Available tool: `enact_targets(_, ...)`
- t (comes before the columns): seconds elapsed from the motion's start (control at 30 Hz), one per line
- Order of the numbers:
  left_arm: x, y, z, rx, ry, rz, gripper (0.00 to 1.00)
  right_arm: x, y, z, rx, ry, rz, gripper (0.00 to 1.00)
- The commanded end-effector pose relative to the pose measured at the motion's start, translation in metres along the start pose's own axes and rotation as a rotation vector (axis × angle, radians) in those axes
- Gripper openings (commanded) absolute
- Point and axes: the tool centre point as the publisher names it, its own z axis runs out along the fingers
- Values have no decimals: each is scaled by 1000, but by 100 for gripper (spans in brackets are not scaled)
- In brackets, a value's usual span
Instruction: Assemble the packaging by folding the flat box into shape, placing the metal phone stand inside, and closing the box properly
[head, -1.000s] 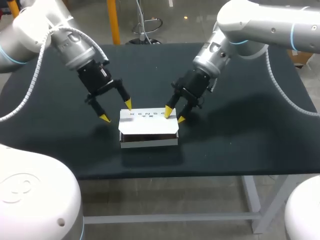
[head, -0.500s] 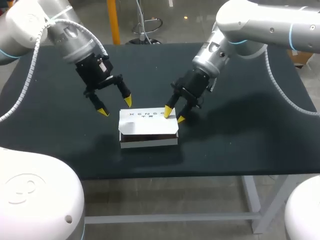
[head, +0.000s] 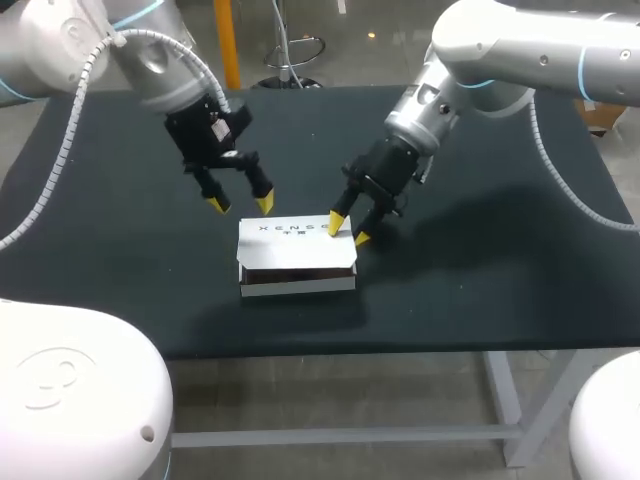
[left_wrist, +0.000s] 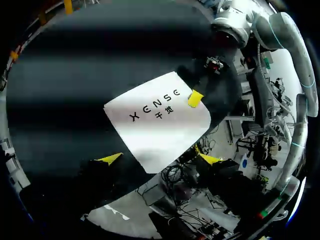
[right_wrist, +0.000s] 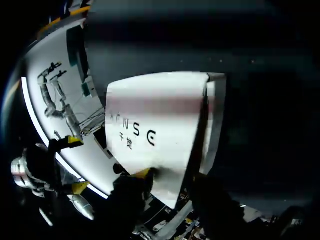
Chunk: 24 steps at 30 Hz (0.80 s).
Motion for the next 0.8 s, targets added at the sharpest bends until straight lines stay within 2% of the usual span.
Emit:
enact_targets(0.03, 3, 3, -9, -85, -44, 370, 100, 1, 3, 0, 7, -2, 0, 46)
enact_targets(0.13, 4, 7, -10, -247, -65, 658, 100, 1, 3, 0, 7, -2, 0, 46)
enact_targets(0.63, 4, 7, -10, -247, -65, 658, 100, 1, 3, 0, 7, -2, 0, 45)
enact_targets(0.67, 2, 8, -8, -243, -89, 714, 100, 1, 3, 0, 7, -2, 0, 45)
enact_targets(0.73, -1, 7, -4, -220, -96, 749, 100, 1, 3, 0, 7, -2, 0, 45)
enact_targets(0.77, -2, 8, -1, -210, -127, 802, 100, 1, 3, 0, 7, -2, 0, 45)
enact_targets(0.8, -2, 9, 1, -197, -136, 810, 100, 1, 3, 0, 7, -2, 0, 45)
